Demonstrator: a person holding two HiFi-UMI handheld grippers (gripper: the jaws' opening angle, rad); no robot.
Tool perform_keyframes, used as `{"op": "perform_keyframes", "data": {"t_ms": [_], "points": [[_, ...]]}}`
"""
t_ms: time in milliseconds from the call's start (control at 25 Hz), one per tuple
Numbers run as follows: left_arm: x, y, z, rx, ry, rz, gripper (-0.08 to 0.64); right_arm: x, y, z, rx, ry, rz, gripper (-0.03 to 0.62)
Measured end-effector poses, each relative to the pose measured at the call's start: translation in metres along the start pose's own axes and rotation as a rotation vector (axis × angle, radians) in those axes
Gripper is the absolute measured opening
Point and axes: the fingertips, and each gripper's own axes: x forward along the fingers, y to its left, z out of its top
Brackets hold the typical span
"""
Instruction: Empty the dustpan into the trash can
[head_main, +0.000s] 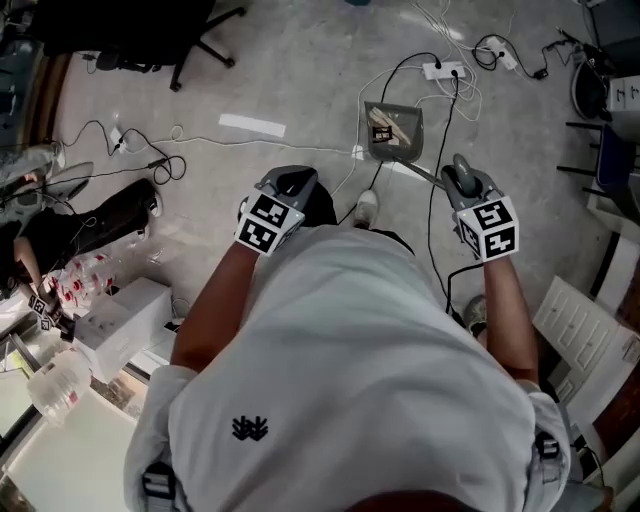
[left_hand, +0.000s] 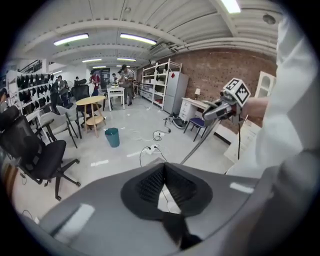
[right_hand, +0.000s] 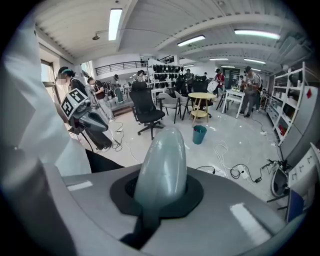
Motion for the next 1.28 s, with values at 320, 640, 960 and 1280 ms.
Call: {"op": "perform_keyframes", "data": {"t_ms": [320, 640, 960, 1280], "points": [[0.039, 0.057, 0.032, 0.06, -0.007, -0.049, 0.057, 0.03, -0.055, 0.036, 0.054, -0.005, -0.044, 0.011], [0.08, 0.159, 0.103, 0.035, -0.075, -0.127, 0.056, 0.069, -0.107, 0.111, 0.053, 0.043, -0.107, 0.011], [0.086, 0.261, 0.142, 0.049, -0.095, -0.148, 0.056, 0.121, -0.16, 0.197, 0.063, 0.048, -0.156, 0.009], [0.093, 0.314, 0.156, -0.084, -0.119, -0.142, 0.056, 0.15, -0.219, 0.275, 0.043, -0.008, -0.18, 0.009]]}}
